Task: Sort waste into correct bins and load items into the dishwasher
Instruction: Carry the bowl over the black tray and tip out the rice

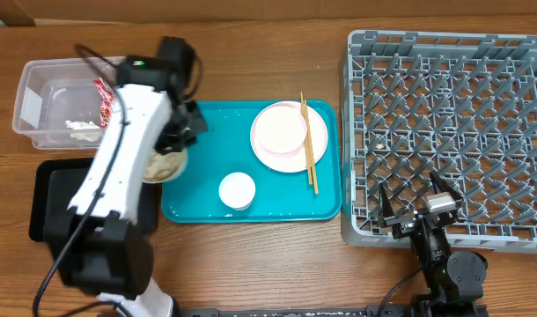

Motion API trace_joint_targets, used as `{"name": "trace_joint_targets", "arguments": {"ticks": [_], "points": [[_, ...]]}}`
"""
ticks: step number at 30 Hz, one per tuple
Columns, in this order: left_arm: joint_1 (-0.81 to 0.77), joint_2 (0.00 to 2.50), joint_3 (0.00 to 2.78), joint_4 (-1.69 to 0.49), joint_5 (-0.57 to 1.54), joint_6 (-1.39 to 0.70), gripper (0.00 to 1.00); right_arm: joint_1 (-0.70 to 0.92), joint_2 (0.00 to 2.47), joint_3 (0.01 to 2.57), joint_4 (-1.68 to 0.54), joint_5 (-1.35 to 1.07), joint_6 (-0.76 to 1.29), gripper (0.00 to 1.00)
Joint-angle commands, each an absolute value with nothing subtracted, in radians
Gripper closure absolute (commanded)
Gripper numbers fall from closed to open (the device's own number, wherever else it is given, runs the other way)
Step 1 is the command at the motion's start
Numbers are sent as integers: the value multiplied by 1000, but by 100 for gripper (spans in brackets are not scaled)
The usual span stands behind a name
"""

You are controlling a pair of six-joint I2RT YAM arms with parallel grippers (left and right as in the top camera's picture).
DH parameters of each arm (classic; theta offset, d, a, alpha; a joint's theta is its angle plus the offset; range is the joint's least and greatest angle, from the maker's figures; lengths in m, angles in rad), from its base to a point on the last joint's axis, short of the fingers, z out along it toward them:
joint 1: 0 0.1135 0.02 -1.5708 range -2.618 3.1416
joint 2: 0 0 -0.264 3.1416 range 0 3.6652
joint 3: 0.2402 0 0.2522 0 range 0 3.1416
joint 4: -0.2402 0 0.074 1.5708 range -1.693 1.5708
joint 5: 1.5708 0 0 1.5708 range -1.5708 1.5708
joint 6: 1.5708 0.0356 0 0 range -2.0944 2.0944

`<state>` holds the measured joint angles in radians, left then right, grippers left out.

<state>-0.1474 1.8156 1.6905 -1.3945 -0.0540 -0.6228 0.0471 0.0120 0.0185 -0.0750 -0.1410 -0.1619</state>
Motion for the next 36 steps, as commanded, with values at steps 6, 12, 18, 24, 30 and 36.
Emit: {"name": "trace_joint_targets", "arguments": {"ticks": [6, 12, 18, 24, 30, 36], "points": [[13, 1646, 1711, -1455, -43, -436, 96, 44, 4, 8, -70, -134, -160, 0], [141, 1626, 1650, -1451, 27, -299, 96, 44, 4, 8, -70, -134, -160, 0], [301, 1624, 1524, -1390, 270, -101, 96, 44, 4, 8, -70, -134, -160, 0], [488, 1624, 1385, -1321, 550, 71, 96, 44, 4, 8, -70, -134, -160, 0], [691, 1624, 1191, -1193, 849, 252, 96, 44, 4, 8, -70, -134, -160, 0], [796, 1624, 1070, -1036, 960, 259, 96, 44, 4, 8, -70, -134, -160, 0]]}}
